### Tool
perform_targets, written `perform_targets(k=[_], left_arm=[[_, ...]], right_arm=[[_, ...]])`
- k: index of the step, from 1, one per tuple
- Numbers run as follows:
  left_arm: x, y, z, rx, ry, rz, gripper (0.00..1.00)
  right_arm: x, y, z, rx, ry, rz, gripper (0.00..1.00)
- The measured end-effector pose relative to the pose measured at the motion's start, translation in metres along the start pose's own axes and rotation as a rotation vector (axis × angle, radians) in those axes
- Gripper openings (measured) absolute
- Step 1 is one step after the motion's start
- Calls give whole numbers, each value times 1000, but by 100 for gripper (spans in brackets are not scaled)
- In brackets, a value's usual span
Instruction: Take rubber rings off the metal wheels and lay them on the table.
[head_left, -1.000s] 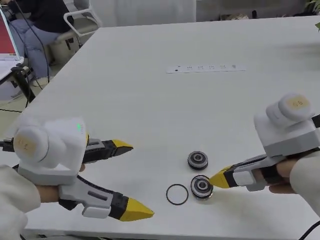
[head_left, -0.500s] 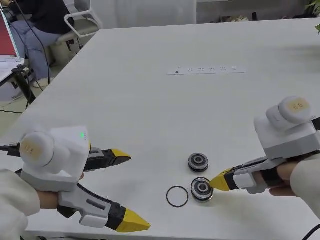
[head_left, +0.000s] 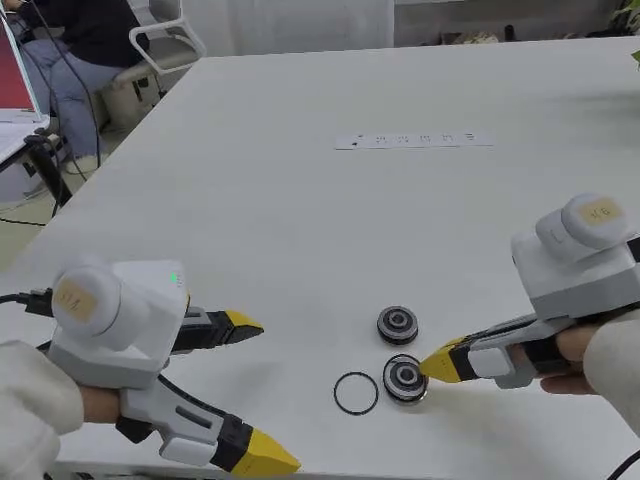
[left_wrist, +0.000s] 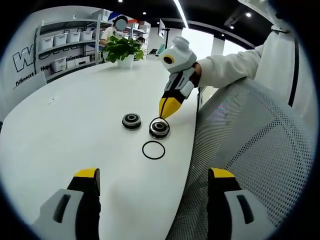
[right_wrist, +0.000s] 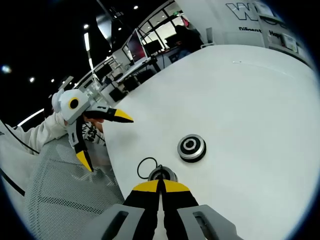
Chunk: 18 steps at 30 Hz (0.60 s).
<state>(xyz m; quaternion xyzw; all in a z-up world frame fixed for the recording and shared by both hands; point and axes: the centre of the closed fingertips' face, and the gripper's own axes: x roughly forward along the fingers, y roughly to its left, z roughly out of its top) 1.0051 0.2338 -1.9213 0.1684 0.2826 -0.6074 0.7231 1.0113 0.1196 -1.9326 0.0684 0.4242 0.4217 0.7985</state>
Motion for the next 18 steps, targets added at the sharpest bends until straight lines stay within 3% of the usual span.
perform_targets(k=[18], left_arm=[[0,-2,0,-13,2,-4,86]], right_arm=[[-1,19,16,0,-67,42,0]])
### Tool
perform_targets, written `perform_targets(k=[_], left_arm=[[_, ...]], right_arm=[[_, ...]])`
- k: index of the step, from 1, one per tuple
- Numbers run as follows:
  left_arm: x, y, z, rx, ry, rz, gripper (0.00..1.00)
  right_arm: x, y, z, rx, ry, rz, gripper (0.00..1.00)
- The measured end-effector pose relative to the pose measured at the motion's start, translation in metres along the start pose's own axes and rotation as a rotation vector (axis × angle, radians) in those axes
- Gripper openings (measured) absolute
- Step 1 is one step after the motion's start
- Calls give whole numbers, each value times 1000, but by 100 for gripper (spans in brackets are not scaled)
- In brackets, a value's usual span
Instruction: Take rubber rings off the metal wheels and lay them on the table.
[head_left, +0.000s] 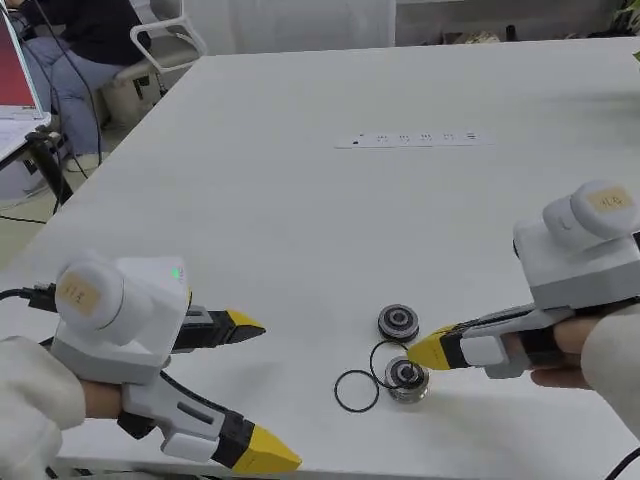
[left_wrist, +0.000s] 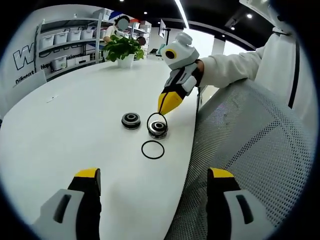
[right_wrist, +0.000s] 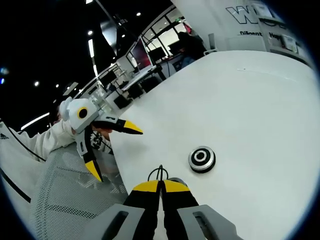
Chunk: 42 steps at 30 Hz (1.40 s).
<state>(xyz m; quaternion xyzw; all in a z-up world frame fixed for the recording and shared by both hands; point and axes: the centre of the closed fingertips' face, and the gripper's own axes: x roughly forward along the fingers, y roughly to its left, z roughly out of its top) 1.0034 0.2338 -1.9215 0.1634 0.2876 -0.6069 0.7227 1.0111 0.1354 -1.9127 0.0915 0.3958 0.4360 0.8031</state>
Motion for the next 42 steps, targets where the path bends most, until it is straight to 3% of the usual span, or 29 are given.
perform_targets(k=[13,26,36,42], left_arm=[[1,-1,0,-7,5,-2,86],[1,-1,-2,-13,10,-7,86],[1,0,-3,-15,15,-6,85],[1,0,-4,-15,20,-10,85]], right_arm=[[13,19,8,-46,-48,49,0],[38,31,1,-96,-42,75,0],[47,20,-6,-63,-27,36,0],[47,14,-8,-94,-18,-4,1]])
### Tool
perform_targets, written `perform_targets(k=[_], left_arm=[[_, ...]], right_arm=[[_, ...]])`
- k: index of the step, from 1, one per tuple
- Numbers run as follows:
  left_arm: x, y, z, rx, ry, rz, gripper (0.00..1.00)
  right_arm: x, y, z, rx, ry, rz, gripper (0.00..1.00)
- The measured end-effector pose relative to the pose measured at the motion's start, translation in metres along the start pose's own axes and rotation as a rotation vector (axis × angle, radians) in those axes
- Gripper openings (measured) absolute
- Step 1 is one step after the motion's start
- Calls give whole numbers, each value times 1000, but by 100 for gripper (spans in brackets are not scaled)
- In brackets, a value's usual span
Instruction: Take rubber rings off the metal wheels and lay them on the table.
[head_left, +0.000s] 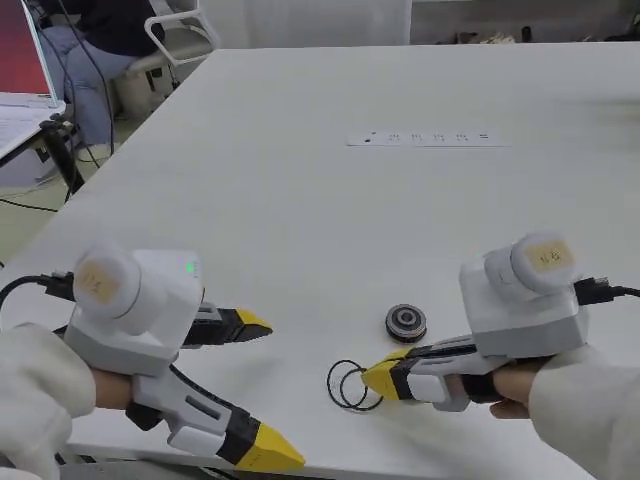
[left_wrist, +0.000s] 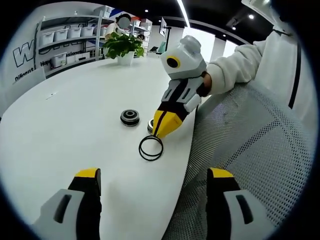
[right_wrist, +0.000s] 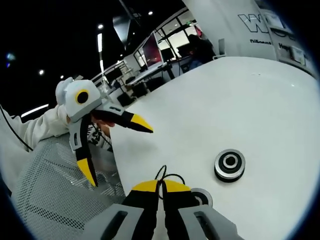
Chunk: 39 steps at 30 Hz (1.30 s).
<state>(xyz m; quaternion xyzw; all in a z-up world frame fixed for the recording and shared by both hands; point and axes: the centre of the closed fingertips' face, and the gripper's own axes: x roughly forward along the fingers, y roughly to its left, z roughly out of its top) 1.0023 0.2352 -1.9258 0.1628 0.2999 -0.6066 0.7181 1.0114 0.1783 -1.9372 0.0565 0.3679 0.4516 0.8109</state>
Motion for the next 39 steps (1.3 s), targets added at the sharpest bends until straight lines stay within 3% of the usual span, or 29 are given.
perform_targets(k=[8,12,19,29,39], left_arm=[[0,0,-1,1,4,-2,85],[0,0,-1,0,6,-2,85],[1,-1,-2,-1,11,-6,85],[1,-1,-2,-2,10,-10,85],[2,-1,-2,-3,11,-8,85]], right_arm=[[-1,-5,-3,-28,24,-25,7],[0,-6,-6,-108,53,-41,7],[0,-5,-7,-177,76,-47,8],[-9,-15,9,-162,7,-80,7],[-14,-18,18,-185,-24,-100,8]])
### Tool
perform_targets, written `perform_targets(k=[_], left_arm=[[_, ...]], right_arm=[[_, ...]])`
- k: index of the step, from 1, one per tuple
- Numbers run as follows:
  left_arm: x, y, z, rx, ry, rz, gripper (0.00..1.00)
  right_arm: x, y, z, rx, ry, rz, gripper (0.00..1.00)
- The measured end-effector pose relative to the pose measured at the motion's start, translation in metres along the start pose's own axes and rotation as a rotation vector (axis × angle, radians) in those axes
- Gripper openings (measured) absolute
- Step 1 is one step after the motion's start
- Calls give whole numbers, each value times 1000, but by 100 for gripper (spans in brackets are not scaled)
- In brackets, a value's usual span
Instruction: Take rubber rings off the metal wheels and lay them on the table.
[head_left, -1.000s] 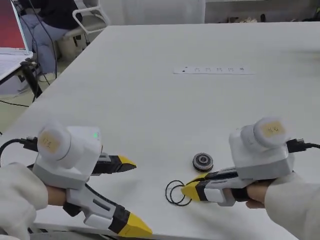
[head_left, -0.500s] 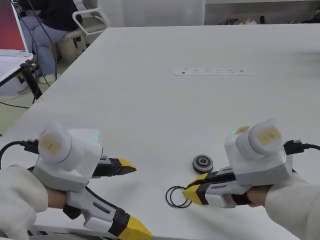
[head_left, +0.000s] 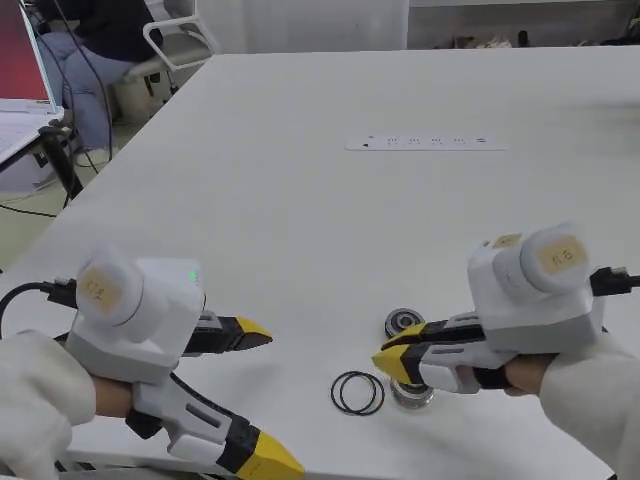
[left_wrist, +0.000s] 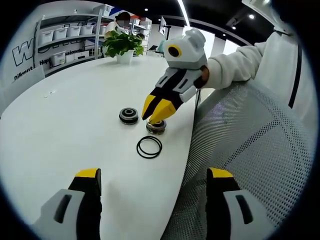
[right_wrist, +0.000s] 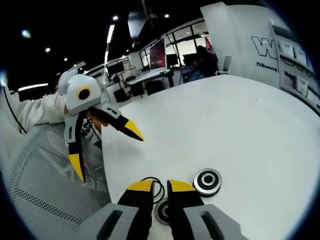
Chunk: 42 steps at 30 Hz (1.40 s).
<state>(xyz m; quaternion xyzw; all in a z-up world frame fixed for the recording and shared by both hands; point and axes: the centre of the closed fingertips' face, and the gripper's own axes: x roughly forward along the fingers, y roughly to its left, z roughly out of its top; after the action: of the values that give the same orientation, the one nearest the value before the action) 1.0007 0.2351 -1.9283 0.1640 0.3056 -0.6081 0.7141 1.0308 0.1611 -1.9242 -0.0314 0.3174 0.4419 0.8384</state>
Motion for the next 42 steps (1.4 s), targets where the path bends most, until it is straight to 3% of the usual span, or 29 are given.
perform_targets(k=[7,14,25,31,34,38,42], left_arm=[[0,1,0,-1,-1,5,84],[-1,2,1,-1,-4,10,84],[-2,3,5,-5,-21,13,84],[-8,6,24,-35,-109,16,86],[-11,6,31,-18,-115,30,87],[-16,5,52,12,-155,28,89],[-18,2,72,44,-166,1,89]], right_arm=[[-7,-8,10,8,-44,-26,9],[-17,-26,17,37,-90,-76,10],[-22,-41,10,51,-78,-119,10],[-29,-53,9,65,-85,-155,10],[-33,-60,9,83,-95,-170,11],[-39,-67,11,114,-121,-191,12],[-39,-71,9,120,-120,-200,13]])
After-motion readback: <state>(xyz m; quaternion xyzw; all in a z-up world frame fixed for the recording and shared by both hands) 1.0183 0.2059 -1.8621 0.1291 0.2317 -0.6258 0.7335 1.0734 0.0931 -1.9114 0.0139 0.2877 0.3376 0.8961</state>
